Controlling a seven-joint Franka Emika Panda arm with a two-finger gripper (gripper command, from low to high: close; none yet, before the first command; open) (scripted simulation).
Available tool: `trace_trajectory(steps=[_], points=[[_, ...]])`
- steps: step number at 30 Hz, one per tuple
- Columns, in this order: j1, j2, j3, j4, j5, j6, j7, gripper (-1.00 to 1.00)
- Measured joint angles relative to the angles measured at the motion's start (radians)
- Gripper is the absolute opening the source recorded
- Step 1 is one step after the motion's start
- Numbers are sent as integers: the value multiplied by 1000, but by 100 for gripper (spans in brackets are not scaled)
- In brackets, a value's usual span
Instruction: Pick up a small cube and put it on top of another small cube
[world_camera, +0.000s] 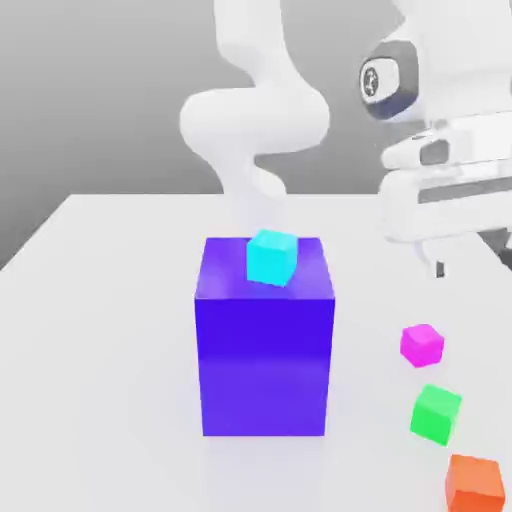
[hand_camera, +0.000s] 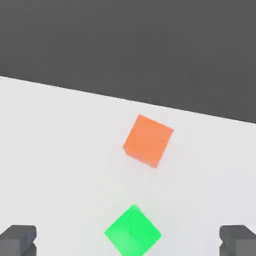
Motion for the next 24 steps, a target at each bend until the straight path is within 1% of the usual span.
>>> trace_trajectory(steps=[1, 3, 4, 5, 7, 8, 10, 11, 12, 17, 18, 19, 21, 22, 24], points=[[16, 47, 35, -32, -11, 34, 39, 0], [50, 147, 93, -95, -71, 104, 143, 0], [57, 192, 88, -106, -137, 135, 204, 0], [90, 235, 58, -107, -218, 164, 268, 0], [162, 315, -58, -95, -379, 218, 390, 0], [224, 351, -133, -87, -436, 245, 433, 0], [347, 422, -276, -70, -526, 300, 502, 0], [406, 457, -340, -62, -548, 330, 520, 0], [441, 480, -380, -57, -566, 349, 534, -100], [441, 480, -380, -57, -567, 351, 536, -100], [460, 492, -400, -54, -575, 361, 542, -100], [446, 480, -385, -57, -567, 351, 536, -100], [384, 427, -309, -70, -508, 309, 490, -100], [348, 394, -260, -79, -458, 284, 453, -100], [307, 322, -186, -98, -327, 232, 356, -100]])
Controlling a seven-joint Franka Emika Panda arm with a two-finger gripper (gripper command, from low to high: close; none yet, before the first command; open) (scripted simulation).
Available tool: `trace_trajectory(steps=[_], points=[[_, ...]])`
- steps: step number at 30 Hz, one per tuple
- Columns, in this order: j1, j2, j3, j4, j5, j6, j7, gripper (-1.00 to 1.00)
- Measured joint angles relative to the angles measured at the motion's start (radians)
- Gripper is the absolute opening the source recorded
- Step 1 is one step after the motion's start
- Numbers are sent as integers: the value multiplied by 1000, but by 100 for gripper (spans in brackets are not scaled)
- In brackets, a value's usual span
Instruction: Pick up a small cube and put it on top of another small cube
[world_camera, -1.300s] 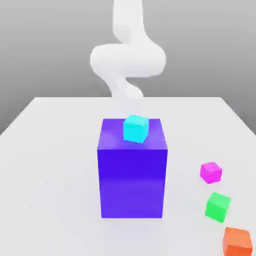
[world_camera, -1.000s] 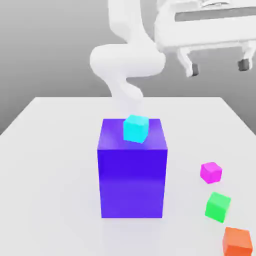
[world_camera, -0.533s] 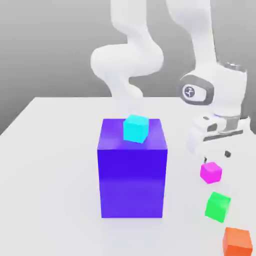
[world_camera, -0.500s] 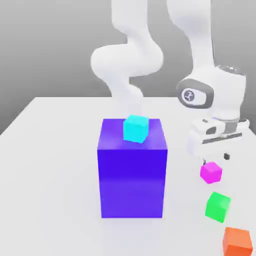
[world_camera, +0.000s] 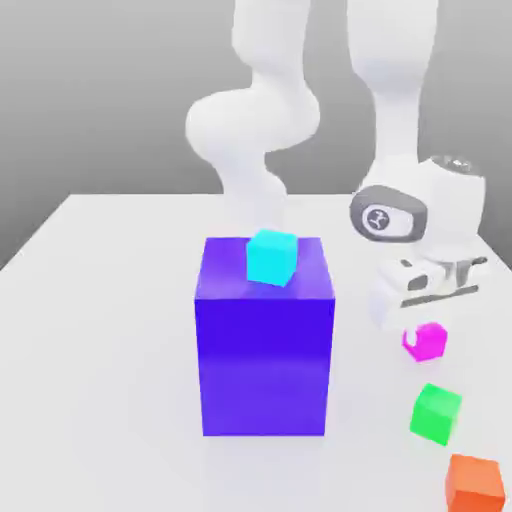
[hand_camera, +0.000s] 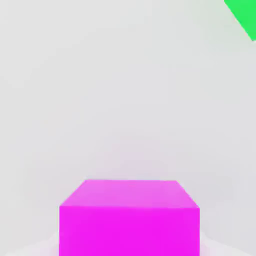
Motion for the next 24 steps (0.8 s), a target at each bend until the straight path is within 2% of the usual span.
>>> trace_trajectory(steps=[2, 4, 8, 12, 18, 24], points=[[18, -75, 23, -17, 125, -55, -91, -100], [37, -113, 16, -16, 178, -94, -91, -100], [64, -118, -39, 20, 183, -136, 57, -100], [27, -112, -78, 61, 177, -172, 228, -100], [-71, -101, -71, 123, 171, -225, 482, -100], [-92, -93, -87, 186, 171, -278, 732, -100]])
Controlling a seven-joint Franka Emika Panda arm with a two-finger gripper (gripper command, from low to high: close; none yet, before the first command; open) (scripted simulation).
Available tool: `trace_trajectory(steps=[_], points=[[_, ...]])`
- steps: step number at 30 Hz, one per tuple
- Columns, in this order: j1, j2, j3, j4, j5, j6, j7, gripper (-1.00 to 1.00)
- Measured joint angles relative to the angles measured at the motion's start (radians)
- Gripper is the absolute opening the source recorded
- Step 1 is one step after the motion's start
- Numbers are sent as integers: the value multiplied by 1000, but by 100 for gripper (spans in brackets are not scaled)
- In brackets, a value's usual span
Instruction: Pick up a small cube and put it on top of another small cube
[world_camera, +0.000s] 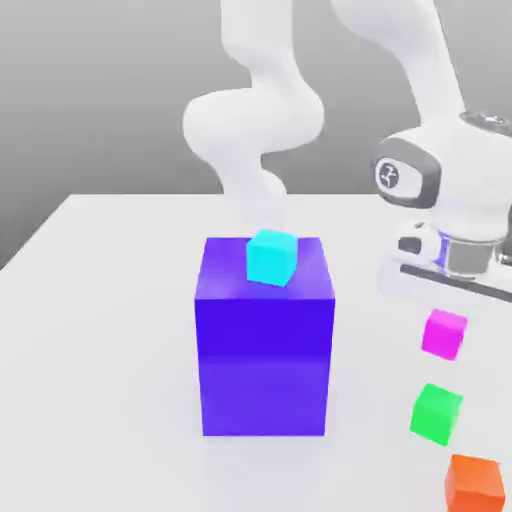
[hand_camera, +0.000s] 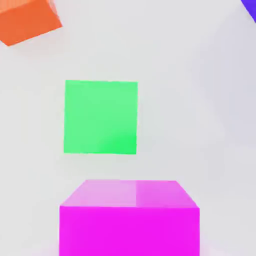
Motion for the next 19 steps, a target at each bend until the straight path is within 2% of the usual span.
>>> trace_trajectory(steps=[8, 15, 16, 19], points=[[-55, 18, -39, 79, -1, -57, 315, -100], [-44, 174, -60, 94, -55, 85, 377, -100], [-39, 195, -65, 95, -61, 104, 380, 100], [-39, 195, -65, 95, -61, 104, 380, 100]])
